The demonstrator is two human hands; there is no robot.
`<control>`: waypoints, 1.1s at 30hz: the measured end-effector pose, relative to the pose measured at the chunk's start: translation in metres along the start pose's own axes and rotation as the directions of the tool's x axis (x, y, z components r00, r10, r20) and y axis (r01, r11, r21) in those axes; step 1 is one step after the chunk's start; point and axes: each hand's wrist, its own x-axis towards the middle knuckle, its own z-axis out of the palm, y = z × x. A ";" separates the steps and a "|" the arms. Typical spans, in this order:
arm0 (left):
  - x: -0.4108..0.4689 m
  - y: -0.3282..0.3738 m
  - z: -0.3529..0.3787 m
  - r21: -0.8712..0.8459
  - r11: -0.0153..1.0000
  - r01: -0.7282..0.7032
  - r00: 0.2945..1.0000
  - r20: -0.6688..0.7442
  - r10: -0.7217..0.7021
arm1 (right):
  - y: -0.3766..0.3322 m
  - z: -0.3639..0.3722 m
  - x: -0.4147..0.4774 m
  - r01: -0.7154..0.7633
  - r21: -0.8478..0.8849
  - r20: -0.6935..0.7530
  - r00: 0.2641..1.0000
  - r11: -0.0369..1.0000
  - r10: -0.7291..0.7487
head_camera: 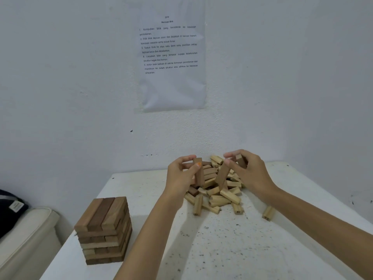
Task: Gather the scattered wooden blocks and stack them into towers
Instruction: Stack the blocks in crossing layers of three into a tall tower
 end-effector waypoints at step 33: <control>-0.129 -0.030 -0.017 0.206 0.959 0.195 0.929 0.274 -0.248 | -0.014 -0.001 -0.117 -0.328 -0.008 0.408 0.862 0.945 0.303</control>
